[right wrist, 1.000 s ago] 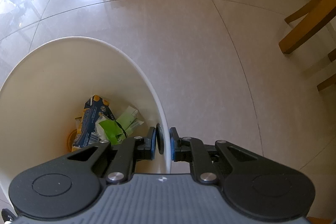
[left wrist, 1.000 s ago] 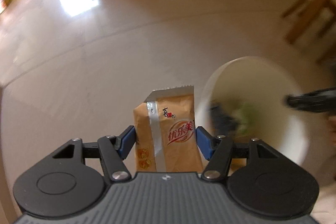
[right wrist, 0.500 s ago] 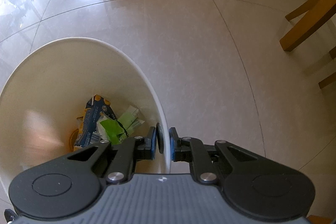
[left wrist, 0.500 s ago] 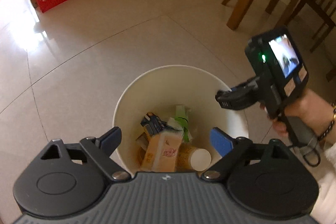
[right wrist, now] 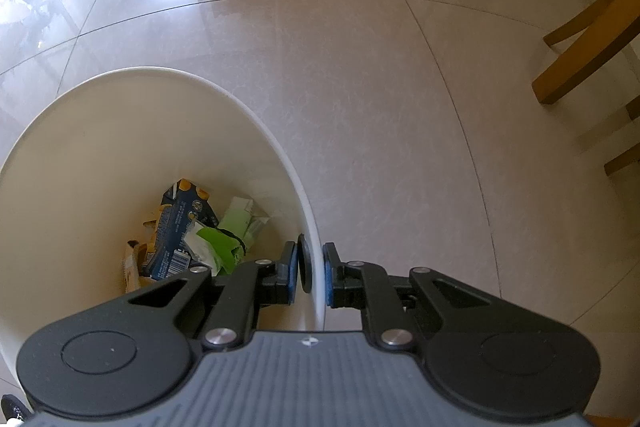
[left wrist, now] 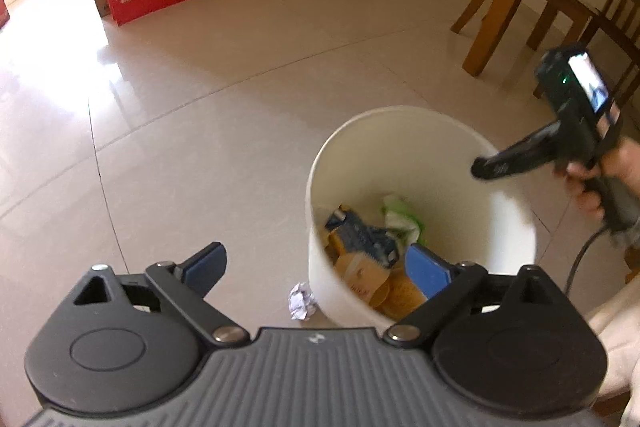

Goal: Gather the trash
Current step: 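Carry the tan wrapper over the bin and open the left gripper, then lower the left gripper to the crumpled white paper and grasp it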

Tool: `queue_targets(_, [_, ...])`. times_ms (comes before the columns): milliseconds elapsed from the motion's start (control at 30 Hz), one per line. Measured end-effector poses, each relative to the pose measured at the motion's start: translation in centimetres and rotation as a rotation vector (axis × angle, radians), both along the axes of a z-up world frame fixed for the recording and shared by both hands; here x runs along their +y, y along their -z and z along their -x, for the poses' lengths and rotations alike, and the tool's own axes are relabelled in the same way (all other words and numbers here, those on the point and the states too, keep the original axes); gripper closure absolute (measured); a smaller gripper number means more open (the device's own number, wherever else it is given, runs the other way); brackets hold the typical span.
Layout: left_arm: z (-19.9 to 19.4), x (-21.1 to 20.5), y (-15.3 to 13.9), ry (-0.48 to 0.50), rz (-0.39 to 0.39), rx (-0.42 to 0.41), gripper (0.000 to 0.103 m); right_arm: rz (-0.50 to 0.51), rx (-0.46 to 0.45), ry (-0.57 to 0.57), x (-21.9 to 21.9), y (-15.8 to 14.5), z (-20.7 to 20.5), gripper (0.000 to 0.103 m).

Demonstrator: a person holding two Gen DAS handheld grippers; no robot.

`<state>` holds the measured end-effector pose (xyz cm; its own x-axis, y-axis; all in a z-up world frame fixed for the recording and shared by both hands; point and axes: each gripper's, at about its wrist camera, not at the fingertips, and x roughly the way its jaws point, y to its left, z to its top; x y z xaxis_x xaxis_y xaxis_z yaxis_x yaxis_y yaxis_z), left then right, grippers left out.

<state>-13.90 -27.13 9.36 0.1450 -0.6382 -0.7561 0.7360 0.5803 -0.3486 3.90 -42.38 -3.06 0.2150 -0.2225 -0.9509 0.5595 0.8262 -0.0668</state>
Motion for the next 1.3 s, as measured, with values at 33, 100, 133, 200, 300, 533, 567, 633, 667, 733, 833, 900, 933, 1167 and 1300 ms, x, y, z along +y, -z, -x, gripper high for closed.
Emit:
queue_targets(33, [-0.1,0.6,1.0,-0.006,-0.002,0.017,0.007,0.001,0.000,0.000,0.0,0.0,0.0,0.087])
queue_targets(100, [0.2,1.3,2.8,-0.035,-0.021,0.048,0.007,0.005,0.002,-0.005,0.1,-0.1,0.0,0.087])
queue_targets(133, [0.4,1.6,3.8,-0.041,-0.031,0.057,0.007,0.008,0.004,-0.007,0.2,-0.1,0.0,0.087])
queue_targets(200, [0.8,2.1,5.9,-0.049,-0.047,0.056,0.007,0.015,0.007,-0.010,0.3,0.0,-0.1,0.087])
queue_targets(300, [1.5,1.9,9.6,-0.042,-0.099,0.040,0.007,0.018,0.009,-0.009,0.4,0.0,-0.1,0.087])
queue_targets(533, [4.1,-0.8,17.2,0.065,-0.212,-0.008,0.011,0.035,0.016,-0.022,0.7,0.1,-0.2,0.086])
queue_targets(567, [4.4,-1.2,17.9,0.081,-0.215,-0.020,0.013,0.038,0.017,-0.024,0.7,0.1,-0.2,0.086])
queue_targets(633, [5.0,-2.1,19.3,0.118,-0.219,-0.054,0.014,0.044,0.021,-0.028,0.8,0.1,-0.3,0.086])
queue_targets(667, [5.4,-2.5,19.9,0.141,-0.220,-0.077,0.015,0.046,0.022,-0.031,0.9,0.2,-0.3,0.086])
queue_targets(733, [6.6,-3.7,20.6,0.098,-0.261,-0.096,0.017,0.050,0.025,-0.034,0.9,0.3,-0.4,0.085])
queue_targets(833, [7.4,-4.8,22.0,0.146,-0.263,-0.150,0.025,0.056,0.033,-0.037,1.0,0.5,-0.5,0.085])
queue_targets(900, [7.7,-5.3,22.9,0.173,-0.262,-0.171,0.026,0.065,0.041,-0.045,1.1,0.5,-0.5,0.084])
queue_targets(933, [7.8,-5.7,23.4,0.191,-0.268,-0.187,0.027,0.069,0.043,-0.050,1.2,0.5,-0.6,0.084])
queue_targets(1167, [7.5,-7.2,25.5,0.209,-0.273,-0.243,0.035,0.070,0.056,-0.056,1.2,0.7,-0.7,0.084])
queue_targets(1300, [7.5,-7.8,26.0,0.216,-0.248,-0.251,0.036,0.070,0.062,-0.061,1.2,0.7,-0.8,0.084])
